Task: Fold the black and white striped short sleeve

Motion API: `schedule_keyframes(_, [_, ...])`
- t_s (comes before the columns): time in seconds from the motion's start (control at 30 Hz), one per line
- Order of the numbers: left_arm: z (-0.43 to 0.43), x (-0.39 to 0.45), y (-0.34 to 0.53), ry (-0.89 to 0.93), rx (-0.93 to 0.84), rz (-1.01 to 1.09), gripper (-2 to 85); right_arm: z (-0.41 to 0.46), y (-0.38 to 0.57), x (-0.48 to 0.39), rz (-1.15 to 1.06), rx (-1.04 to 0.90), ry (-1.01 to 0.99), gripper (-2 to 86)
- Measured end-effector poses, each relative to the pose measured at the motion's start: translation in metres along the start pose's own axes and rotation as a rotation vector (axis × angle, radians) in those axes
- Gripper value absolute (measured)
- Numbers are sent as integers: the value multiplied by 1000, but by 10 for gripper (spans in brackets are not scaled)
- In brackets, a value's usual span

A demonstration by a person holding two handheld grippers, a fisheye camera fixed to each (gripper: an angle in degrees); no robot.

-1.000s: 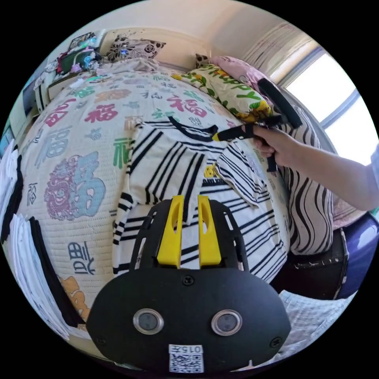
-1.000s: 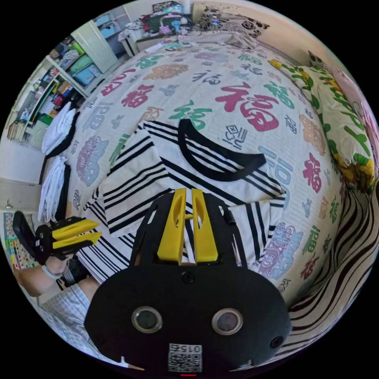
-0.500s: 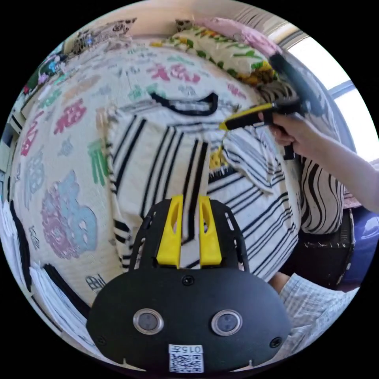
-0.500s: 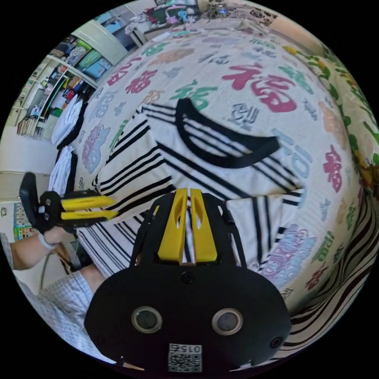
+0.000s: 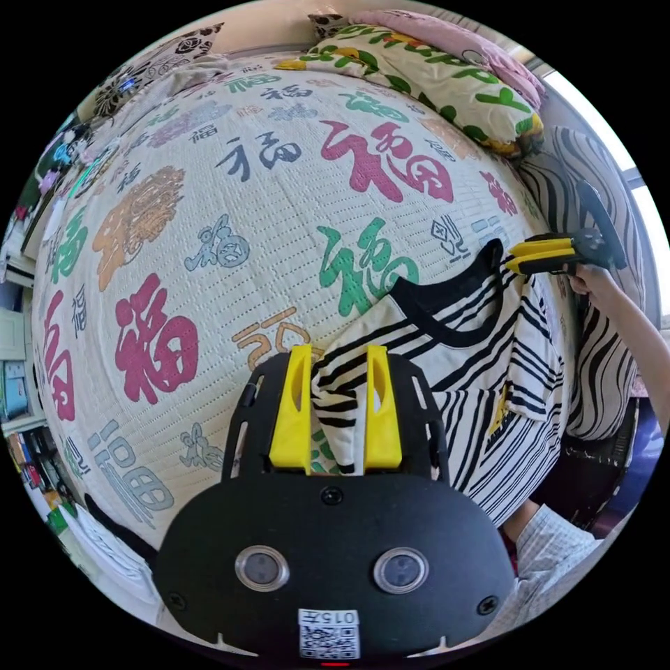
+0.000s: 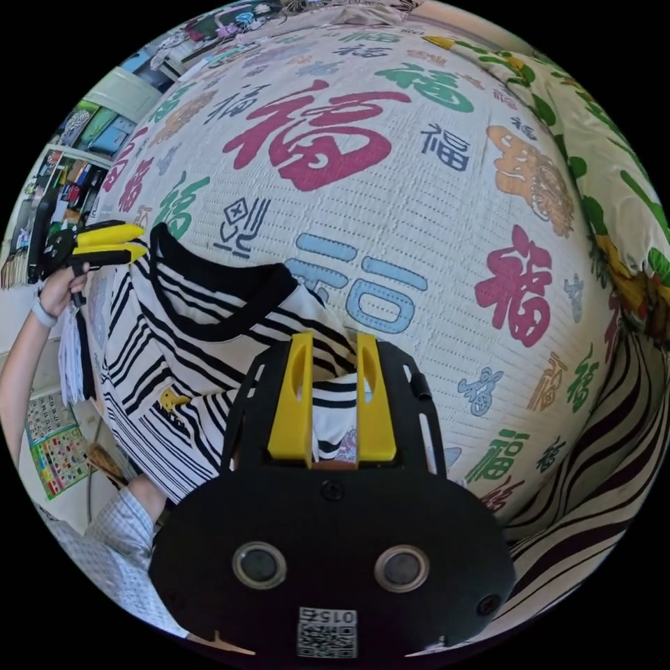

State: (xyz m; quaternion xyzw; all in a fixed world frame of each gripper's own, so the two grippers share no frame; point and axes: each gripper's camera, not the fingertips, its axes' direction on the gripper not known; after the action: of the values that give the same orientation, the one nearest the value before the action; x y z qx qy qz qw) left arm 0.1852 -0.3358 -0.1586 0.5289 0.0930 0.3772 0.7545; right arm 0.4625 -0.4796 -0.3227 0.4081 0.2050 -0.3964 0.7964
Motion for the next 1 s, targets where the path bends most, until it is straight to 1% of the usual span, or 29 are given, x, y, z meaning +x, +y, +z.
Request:
schedule_keyframes(0.03, [0,3,2,14,-12,35,57,-6,4,-2,-30,-6,1,42])
schedule_keyframes(0.1, [3,3,3,72,-50,53,27,-17,8,-4,-63,-26,-11,7])
schedule_keyframes(0.13, [0,5,5,56,-49,64,19,-26,11,-4,-64,-28,-2,-1])
schedule_keyframes(0.2, [-11,9,6,-7,-12,82,11,-44,17,-5,-69,-12,29,-6])
schedule_keyframes(0.37, [-43,12,-3,-62,19,96,1,-99,29,3,-16,32,15,-9])
schedule_keyframes(0.57, [-90,14,-8,-122,167,70,1,-172,40,7,71,154,77,-10])
schedule_keyframes(0.67, [-102,31,17,-181,219,116,1,-195,65,-1,69,199,97,-9])
schedule_keyframes(0.77, [-121,48,73,-129,306,161,1,-218,118,-18,19,262,74,-9])
schedule_keyframes(0.8, [-128,57,104,-115,327,191,1,-227,148,-29,-30,281,58,-9])
schedule_keyframes(0.87, [-134,73,157,-95,324,232,1,-238,202,-47,-93,307,26,-9])
schedule_keyframes(0.9, [-136,83,193,-64,307,235,1,-242,237,-59,-133,301,-17,-9])
schedule_keyframes(1.0, [-133,109,284,40,262,218,1,-242,322,-89,-150,249,-163,-8])
